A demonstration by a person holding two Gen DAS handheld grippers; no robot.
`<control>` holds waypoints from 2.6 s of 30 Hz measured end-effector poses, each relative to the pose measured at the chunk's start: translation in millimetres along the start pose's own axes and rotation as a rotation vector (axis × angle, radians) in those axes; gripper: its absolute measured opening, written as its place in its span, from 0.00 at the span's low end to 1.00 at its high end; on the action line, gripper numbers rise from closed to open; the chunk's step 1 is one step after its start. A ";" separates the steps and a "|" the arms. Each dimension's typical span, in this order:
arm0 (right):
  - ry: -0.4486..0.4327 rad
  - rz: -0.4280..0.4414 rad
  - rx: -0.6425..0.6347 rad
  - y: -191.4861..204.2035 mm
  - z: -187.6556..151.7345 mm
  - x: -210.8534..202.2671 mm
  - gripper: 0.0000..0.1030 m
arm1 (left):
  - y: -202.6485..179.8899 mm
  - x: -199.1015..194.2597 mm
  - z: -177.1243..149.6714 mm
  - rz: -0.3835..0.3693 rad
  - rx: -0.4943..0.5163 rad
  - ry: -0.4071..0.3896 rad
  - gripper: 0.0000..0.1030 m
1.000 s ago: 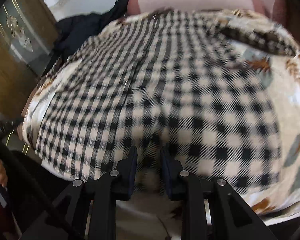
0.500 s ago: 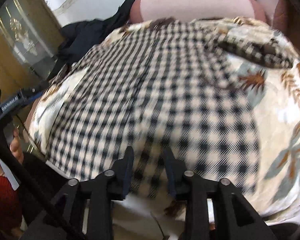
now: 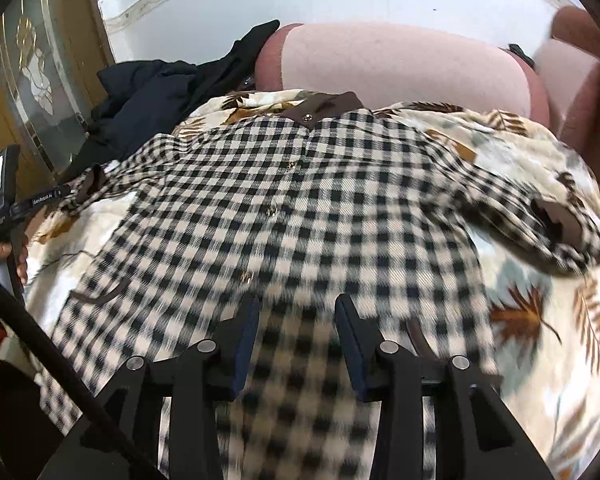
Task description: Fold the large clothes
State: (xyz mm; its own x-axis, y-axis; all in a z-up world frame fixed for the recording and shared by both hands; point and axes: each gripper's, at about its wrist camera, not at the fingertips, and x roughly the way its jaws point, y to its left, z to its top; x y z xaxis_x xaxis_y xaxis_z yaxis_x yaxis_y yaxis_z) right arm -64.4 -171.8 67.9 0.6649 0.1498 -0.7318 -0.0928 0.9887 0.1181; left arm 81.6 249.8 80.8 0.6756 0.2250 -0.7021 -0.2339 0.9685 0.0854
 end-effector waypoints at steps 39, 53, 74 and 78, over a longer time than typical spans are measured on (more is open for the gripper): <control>0.077 -0.025 -0.075 12.8 -15.7 69.1 0.49 | 212.8 24.9 -33.9 0.003 -0.814 0.119 0.52; 0.072 -0.029 -0.080 12.5 -16.2 68.5 0.49 | 153.4 68.7 -14.8 -0.092 -0.699 0.136 0.72; -0.133 -0.120 -0.099 -14.2 49.5 2.2 0.49 | -124.7 -9.5 74.7 -0.548 -0.301 0.124 0.08; -0.107 -0.109 0.006 -48.0 55.5 7.2 0.49 | -226.0 -21.4 68.7 -0.641 -0.157 0.150 0.08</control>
State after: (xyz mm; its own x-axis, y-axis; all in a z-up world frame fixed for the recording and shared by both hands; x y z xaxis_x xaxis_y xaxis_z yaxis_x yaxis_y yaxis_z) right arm -14.1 -218.8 94.2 0.7460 0.0394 -0.6647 -0.0118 0.9989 0.0459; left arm 168.0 33.4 125.1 0.6127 -0.4168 -0.6714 0.0737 0.8760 -0.4766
